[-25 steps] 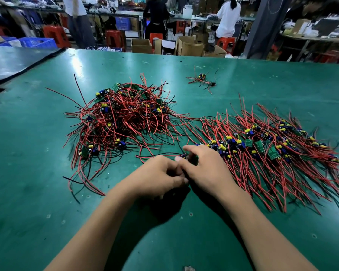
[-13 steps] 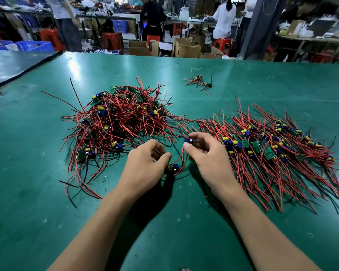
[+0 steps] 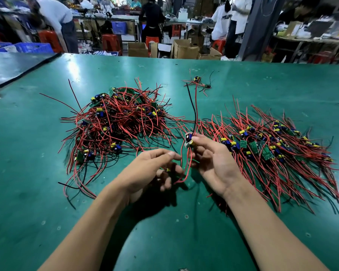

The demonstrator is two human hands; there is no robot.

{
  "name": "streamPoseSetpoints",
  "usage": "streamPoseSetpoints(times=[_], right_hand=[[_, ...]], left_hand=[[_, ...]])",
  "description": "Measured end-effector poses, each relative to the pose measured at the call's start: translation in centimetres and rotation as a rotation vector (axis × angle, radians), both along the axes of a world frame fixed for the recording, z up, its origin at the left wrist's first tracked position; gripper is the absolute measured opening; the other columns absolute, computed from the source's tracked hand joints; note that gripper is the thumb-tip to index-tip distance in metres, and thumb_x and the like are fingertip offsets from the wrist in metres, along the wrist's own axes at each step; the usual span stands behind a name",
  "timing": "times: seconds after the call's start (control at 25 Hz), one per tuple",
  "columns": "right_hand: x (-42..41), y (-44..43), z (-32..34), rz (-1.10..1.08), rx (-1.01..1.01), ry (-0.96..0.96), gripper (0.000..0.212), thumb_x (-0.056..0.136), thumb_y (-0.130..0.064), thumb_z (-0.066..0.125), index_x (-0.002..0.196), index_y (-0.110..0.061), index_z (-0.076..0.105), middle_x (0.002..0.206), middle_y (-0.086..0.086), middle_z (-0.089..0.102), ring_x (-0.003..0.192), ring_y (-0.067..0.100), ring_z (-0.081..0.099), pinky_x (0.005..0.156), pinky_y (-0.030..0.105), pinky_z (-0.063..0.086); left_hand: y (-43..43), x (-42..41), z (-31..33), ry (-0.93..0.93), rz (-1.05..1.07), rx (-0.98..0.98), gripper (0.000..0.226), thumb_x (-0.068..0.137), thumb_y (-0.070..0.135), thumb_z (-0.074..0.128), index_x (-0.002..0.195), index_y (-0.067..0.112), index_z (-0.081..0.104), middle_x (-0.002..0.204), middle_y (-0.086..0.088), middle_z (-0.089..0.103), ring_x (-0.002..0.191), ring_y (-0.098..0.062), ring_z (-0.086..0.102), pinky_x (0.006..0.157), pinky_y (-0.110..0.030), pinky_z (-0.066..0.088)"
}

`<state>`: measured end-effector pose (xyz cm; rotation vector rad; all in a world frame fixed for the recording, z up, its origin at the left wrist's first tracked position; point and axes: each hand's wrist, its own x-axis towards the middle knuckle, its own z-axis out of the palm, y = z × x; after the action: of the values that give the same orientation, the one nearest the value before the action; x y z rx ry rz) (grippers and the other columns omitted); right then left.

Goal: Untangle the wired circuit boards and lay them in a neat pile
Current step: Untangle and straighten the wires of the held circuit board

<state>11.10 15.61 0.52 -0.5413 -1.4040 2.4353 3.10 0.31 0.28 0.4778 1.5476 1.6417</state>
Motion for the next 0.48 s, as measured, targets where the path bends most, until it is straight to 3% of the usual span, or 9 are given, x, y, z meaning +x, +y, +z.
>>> streamPoseSetpoints(times=[0.08, 0.2, 0.32, 0.48], right_hand=[[0.0, -0.6, -0.1, 0.072, 0.014, 0.000, 0.016, 0.073, -0.023, 0.072, 0.089, -0.022, 0.071, 0.079, 0.000, 0.067, 0.064, 0.014, 0.063, 0.057, 0.026, 0.050], [-0.3, -1.4, -0.4, 0.057, 0.070, -0.014, 0.011, 0.086, -0.010, 0.069, 0.091, -0.020, 0.070, 0.079, 0.003, 0.070, 0.059, 0.015, 0.067, 0.047, 0.024, 0.052], [-0.3, -1.4, -0.5, 0.010, 0.177, -0.031, 0.016, 0.090, -0.007, 0.067, 0.085, -0.022, 0.072, 0.071, -0.003, 0.069, 0.054, 0.009, 0.060, 0.046, 0.019, 0.047], [-0.1, -1.4, -0.7, -0.012, 0.216, -0.023, 0.010, 0.091, -0.007, 0.067, 0.097, -0.014, 0.069, 0.067, -0.010, 0.066, 0.051, 0.002, 0.056, 0.045, 0.015, 0.043]], left_hand=[[0.6, 0.2, -0.1, -0.103, 0.059, 0.092, 0.025, 0.095, 0.028, 0.057, 0.104, 0.005, 0.061, 0.085, -0.015, 0.070, 0.058, -0.023, 0.066, 0.049, -0.029, 0.056], [1.1, 0.7, -0.4, -0.139, 0.070, 0.177, 0.036, 0.082, 0.033, 0.066, 0.104, 0.006, 0.062, 0.086, -0.015, 0.071, 0.070, -0.027, 0.070, 0.062, -0.032, 0.060], [1.1, 1.0, -0.5, -0.122, 0.095, 0.207, 0.036, 0.078, 0.031, 0.070, 0.102, 0.005, 0.062, 0.081, -0.017, 0.072, 0.068, -0.027, 0.071, 0.061, -0.031, 0.060], [1.2, 1.3, -0.3, -0.114, 0.126, 0.199, 0.029, 0.082, 0.024, 0.066, 0.099, 0.002, 0.059, 0.073, -0.018, 0.070, 0.058, -0.025, 0.070, 0.053, -0.029, 0.059]])
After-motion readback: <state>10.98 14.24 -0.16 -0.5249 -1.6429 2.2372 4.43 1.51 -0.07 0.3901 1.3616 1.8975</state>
